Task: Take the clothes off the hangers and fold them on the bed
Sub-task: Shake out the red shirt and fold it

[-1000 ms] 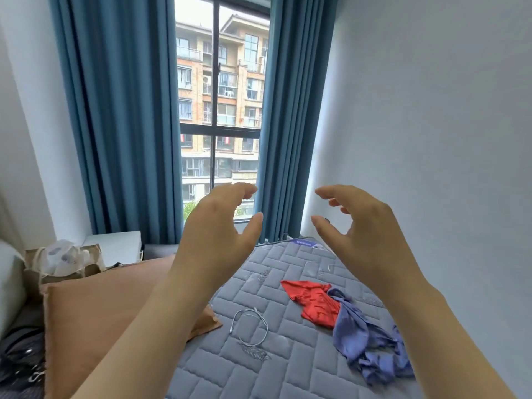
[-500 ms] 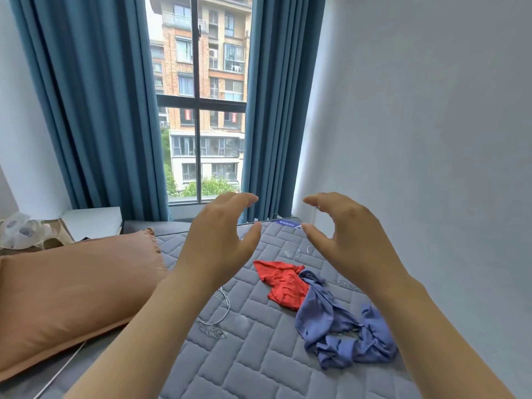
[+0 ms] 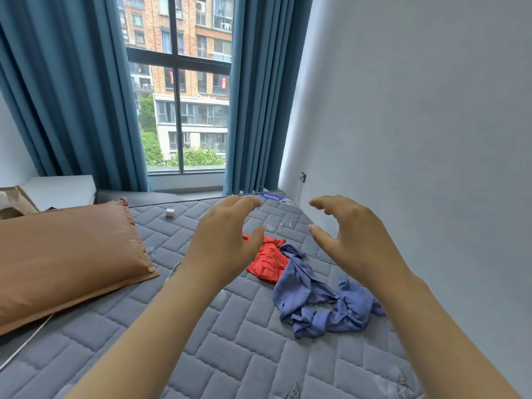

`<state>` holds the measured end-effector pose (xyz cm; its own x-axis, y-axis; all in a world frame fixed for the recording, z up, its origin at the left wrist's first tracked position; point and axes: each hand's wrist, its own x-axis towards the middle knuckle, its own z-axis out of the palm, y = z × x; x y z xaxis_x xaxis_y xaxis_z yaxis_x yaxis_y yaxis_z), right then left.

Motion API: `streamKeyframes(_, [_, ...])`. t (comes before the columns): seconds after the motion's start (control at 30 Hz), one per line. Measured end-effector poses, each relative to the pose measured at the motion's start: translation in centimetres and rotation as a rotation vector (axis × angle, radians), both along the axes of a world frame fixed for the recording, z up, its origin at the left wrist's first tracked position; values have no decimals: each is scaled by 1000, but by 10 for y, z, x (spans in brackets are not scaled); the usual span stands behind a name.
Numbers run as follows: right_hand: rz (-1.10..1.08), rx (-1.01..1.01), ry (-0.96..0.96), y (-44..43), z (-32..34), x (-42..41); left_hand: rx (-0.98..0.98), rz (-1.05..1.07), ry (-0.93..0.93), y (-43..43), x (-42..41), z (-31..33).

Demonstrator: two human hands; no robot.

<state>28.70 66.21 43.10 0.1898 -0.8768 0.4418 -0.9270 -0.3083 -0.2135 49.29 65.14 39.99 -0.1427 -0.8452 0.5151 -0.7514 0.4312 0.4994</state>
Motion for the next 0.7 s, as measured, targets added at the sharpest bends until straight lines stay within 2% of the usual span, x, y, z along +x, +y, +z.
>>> streamKeyframes(0.23, [53,30,-39,-29,-27,-56,23,49,-61,-15,-53,-15])
streamKeyframes(0.37, [92,46,-32,-54,-44,-128,26,87,-68,-32,-123,-30])
streamKeyframes(0.53, [145,131,14,-89,-61,-233,118,115,-68,-54,-231,-54])
streamKeyframes(0.7, [205,213,24,-114,-77,-292,180,177,-87,-65,-291,-68])
